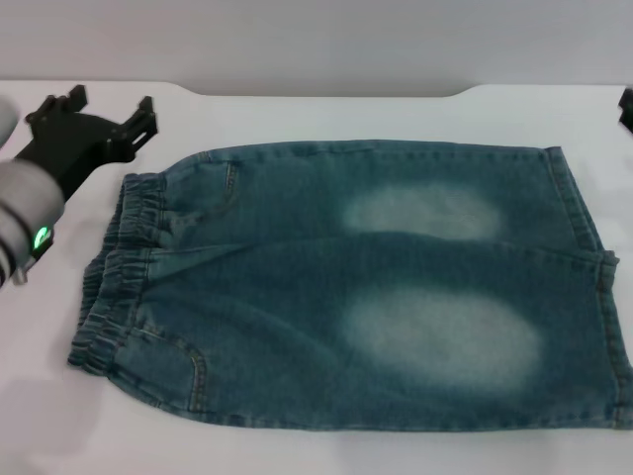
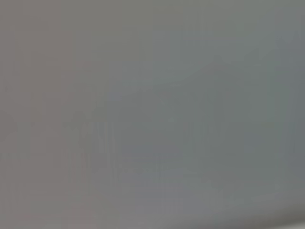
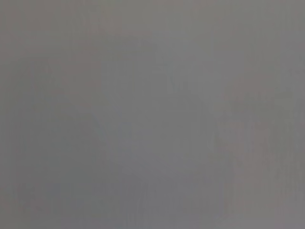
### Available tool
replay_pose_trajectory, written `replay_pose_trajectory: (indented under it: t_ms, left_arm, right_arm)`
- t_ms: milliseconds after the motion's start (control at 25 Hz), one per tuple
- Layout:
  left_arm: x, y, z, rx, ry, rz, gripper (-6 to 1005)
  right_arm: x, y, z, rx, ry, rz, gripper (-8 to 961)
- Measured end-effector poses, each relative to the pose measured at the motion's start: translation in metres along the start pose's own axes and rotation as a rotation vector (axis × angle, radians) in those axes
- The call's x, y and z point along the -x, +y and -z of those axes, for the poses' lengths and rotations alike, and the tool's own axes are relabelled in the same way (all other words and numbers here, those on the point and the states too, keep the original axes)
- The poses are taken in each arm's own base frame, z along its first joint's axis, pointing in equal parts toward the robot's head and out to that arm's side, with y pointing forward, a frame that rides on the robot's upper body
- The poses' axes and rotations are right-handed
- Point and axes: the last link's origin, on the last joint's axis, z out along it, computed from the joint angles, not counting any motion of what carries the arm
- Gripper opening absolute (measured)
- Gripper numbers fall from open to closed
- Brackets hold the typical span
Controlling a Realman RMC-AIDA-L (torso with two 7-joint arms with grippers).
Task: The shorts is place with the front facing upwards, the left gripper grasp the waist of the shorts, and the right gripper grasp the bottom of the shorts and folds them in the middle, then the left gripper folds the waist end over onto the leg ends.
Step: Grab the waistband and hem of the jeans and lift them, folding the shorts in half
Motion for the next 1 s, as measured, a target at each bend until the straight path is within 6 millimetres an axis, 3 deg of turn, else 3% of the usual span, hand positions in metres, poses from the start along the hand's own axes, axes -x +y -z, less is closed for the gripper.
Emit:
replay_pose_trajectory:
  t_ms: [40,200,440,720,1000]
  left_arm:
    - [-0.018,0.002,-0.003,-0.002,-0.106,-0.028,765]
    - [-0.032,0.008,-0.001,0.055,-0.283,-0.078,761]
    - [-0.052,0.007,0.014,0.100,-0.464,-0.094,754]
    - [-0.063,-0.002,0.039,0.105,-0.609,-0.108,746]
    - [-0.061,-0.001,0.064,0.137,-0.807,-0.107,738]
  right_arm:
    - [0.010,0.000,-0.005,-0.004,0.056,0.002,663]
    - [0.039,-0.004,-0.011,-0.019,0.210,0.011,661]
    - [0.078,-0.019,0.002,-0.093,0.448,0.222,655]
    - [0.093,-0.024,0.030,-0.049,0.521,0.083,648]
    - [0.080,-0.022,0.057,-0.005,0.688,0.018,644]
